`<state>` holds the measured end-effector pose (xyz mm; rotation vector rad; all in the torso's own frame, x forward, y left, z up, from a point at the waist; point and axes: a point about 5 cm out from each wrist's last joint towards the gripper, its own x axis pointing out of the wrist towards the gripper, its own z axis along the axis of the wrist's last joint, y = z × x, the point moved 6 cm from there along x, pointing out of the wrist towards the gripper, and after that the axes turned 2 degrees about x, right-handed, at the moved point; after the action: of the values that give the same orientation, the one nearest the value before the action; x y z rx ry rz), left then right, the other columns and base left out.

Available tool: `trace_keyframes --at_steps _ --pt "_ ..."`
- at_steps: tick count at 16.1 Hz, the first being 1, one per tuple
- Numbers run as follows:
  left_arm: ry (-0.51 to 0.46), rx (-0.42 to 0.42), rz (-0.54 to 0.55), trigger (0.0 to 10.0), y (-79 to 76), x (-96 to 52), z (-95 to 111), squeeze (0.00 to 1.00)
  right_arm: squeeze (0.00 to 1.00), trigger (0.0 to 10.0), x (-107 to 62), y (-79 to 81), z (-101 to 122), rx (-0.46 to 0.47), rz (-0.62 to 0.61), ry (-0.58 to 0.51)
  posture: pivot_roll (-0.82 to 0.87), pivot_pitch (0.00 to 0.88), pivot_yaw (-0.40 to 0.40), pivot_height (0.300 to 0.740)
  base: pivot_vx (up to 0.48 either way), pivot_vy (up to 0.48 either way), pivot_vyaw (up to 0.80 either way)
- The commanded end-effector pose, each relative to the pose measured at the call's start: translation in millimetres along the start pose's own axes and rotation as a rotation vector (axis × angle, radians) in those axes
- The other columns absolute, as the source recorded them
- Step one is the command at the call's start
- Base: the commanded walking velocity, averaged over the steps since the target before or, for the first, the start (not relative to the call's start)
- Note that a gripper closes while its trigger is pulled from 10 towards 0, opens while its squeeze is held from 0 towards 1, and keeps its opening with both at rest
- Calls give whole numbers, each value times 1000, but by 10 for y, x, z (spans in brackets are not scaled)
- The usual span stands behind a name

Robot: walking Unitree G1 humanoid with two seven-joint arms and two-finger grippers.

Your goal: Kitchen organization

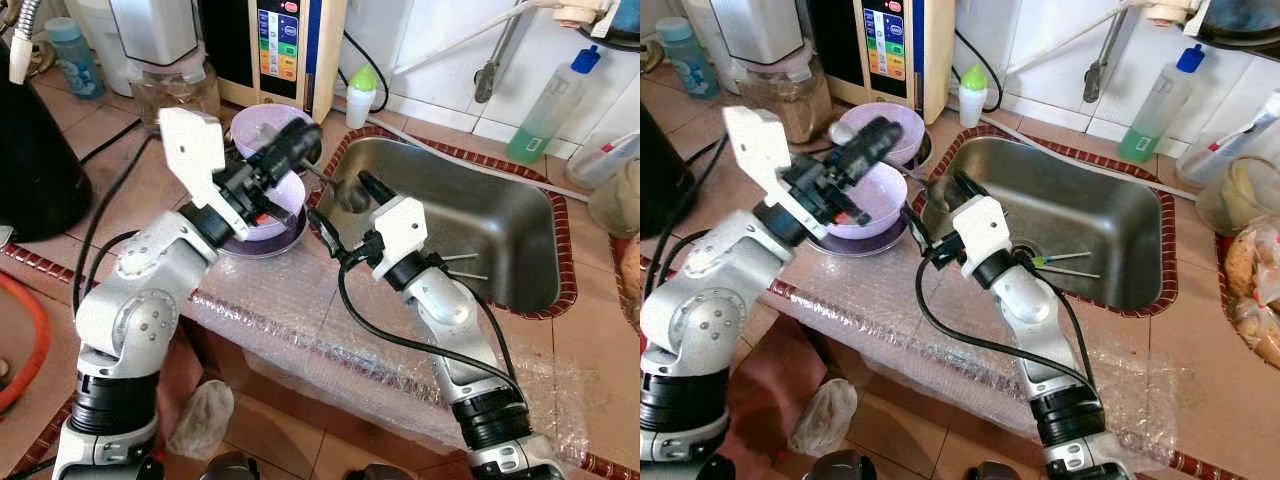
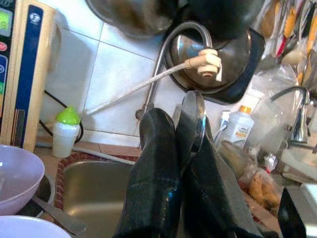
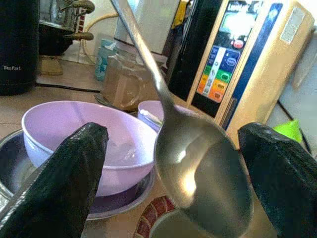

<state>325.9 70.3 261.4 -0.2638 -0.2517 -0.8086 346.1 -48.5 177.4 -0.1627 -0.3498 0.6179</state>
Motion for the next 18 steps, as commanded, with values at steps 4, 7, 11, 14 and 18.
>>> trace_keyframes --at_steps 4,7,11,14,18 --pt "50 13 -55 0 -120 92 -213 0 0 0 32 -23 128 -44 22 -48 47 28 -11 740 0 0 0" --pt "91 26 -59 0 -132 88 -380 0 0 0 18 -2 105 -56 40 -37 42 29 -9 740 0 0 0" --pt "131 88 -53 0 -102 73 -507 0 0 0 31 -30 112 -47 80 -33 42 29 -8 740 0 0 0" --pt "117 73 -53 0 -113 93 -500 0 0 0 -7 82 -36 -4 159 35 43 29 -5 740 0 0 0" --pt "118 80 -66 0 -128 104 -518 0 0 0 -61 188 -214 4 221 112 35 34 5 740 0 0 0"
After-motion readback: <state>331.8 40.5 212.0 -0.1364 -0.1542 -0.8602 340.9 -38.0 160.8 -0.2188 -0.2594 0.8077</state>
